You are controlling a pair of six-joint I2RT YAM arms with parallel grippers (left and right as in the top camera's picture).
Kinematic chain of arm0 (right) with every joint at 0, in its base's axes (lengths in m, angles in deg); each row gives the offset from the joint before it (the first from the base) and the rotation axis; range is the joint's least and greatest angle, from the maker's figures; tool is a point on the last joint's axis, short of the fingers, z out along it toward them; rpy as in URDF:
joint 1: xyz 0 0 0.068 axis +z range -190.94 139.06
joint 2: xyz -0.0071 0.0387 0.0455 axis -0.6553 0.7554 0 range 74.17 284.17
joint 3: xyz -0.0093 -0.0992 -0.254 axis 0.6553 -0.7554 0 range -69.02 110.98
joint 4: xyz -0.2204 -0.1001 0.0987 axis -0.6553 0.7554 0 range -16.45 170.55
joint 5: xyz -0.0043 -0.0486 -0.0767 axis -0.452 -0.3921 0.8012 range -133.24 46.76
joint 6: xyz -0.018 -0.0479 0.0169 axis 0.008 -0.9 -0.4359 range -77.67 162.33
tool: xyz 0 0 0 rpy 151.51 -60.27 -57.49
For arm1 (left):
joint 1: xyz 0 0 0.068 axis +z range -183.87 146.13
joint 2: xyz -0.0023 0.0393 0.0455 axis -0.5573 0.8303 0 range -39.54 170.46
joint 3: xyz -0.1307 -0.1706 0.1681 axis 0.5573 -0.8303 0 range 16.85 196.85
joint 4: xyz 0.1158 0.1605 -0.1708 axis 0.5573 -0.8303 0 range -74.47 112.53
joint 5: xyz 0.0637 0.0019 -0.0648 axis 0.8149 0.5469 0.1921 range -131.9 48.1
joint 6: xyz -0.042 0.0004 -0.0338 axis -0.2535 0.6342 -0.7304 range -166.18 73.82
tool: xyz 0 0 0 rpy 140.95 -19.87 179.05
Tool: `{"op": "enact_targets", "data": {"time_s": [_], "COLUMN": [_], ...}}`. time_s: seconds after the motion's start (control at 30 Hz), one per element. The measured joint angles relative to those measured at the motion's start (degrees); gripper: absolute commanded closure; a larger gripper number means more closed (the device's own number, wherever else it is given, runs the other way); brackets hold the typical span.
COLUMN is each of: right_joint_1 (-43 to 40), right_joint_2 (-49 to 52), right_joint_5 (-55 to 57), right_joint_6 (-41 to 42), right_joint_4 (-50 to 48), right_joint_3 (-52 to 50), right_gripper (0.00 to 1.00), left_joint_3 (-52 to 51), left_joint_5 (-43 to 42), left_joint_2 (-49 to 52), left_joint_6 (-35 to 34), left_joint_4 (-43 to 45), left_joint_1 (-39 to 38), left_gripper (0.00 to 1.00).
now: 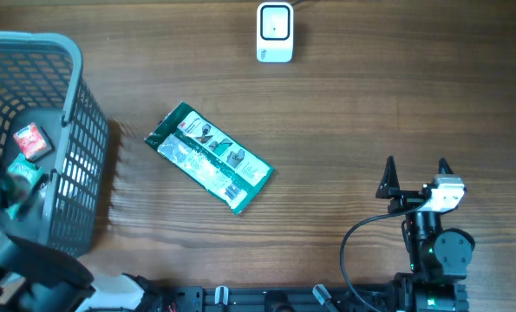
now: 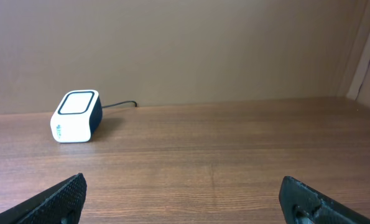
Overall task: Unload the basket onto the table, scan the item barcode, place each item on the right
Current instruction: 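Reach into the basket and grasp the green-lidded jar with left gripper, then carry the jar out and set it beside the green pouch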
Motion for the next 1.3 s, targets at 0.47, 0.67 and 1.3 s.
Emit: {"op": "enact_targets", "data": {"time_s": [0.47, 0.67, 1.3], "right_joint_1": [0.00, 0.00, 0.00], "right_joint_2": [0.28, 0.28, 0.28], "right_joint_5": [-0.24, -0.44, -0.42], "right_joint_6": [0.00, 0.00, 0.00], "right_joint_4": [-0.02, 0.00, 0.00], "right_joint_3": [-0.02, -0.02, -0.02], "right_gripper": [0.00, 0.00, 0.00], "left_joint_3": [18.67, 16.24, 14.91], "left_joint_5": [-20.35, -2.91, 12.48], "left_joint_2": [-21.53, -2.51, 29.66], "left_joint_6": [2.62, 2.38, 2.34], "left_joint_4": [-4.00, -2.89, 7.21], "left_joint_1": [-50.66, -90.55, -99.01], "left_gripper": [0.43, 0.43, 0.00]}}
